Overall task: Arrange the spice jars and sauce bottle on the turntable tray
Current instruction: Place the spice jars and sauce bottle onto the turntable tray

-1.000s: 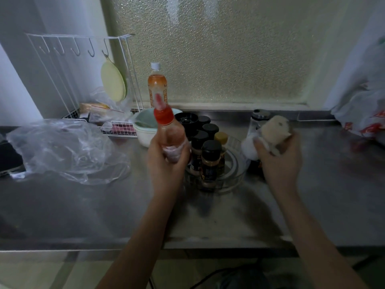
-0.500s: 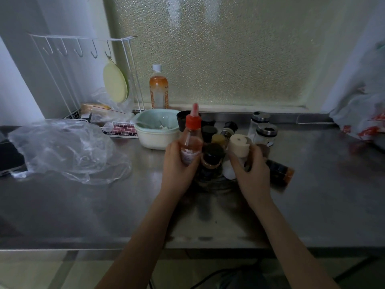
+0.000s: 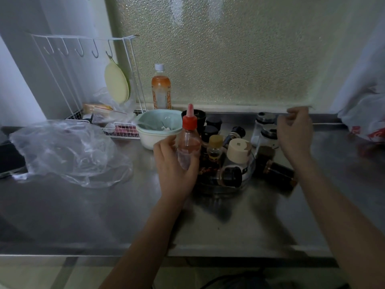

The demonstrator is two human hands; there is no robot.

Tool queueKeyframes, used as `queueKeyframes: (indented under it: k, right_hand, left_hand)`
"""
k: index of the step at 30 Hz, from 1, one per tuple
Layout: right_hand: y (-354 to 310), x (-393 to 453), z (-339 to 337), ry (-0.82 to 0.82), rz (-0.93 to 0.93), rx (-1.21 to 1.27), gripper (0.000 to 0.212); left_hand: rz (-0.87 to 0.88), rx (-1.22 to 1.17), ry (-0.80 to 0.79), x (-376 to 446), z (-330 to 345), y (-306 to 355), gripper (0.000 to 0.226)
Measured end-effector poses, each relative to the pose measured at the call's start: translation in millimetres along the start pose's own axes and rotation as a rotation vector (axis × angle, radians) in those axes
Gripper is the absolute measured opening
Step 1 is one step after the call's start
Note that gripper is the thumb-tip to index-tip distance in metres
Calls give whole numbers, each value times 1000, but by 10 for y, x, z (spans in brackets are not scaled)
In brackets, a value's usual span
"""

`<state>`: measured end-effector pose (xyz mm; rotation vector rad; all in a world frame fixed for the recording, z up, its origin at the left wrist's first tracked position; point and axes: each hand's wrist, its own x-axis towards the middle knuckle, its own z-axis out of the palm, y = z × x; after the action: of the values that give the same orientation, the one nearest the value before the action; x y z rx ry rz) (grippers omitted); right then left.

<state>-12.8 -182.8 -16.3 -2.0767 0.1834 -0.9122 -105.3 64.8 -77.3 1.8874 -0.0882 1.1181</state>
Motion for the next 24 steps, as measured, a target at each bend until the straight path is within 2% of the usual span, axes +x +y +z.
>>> queueKeyframes:
  k: [1, 3, 6, 9, 14, 20, 24]
  right_hand:
    - [3, 86, 30, -73, 9, -69, 34]
    - [-3, 246, 101, -228, 27, -199, 42]
    - [-72, 440, 213, -454, 95, -384, 62]
    - [-99, 601, 350, -571, 81, -536, 70]
    - [-66, 723, 498, -673, 75, -661, 64]
    - [-35, 632, 552, -566, -27, -549, 39]
    - [-94, 519, 485, -486, -101, -385, 36]
  left_hand:
    - [108, 9, 26, -16, -14, 29, 43]
    - [296, 28, -62, -68, -29, 82, 38]
    - [474, 94, -325, -138, 38, 134, 51]
    - [568, 184, -433, -179, 174, 134, 60]
    - [556, 201, -352, -180, 218, 95, 47]
    - [337, 155, -155, -113, 134, 123, 43]
    - [180, 154, -46, -48, 108, 94, 40]
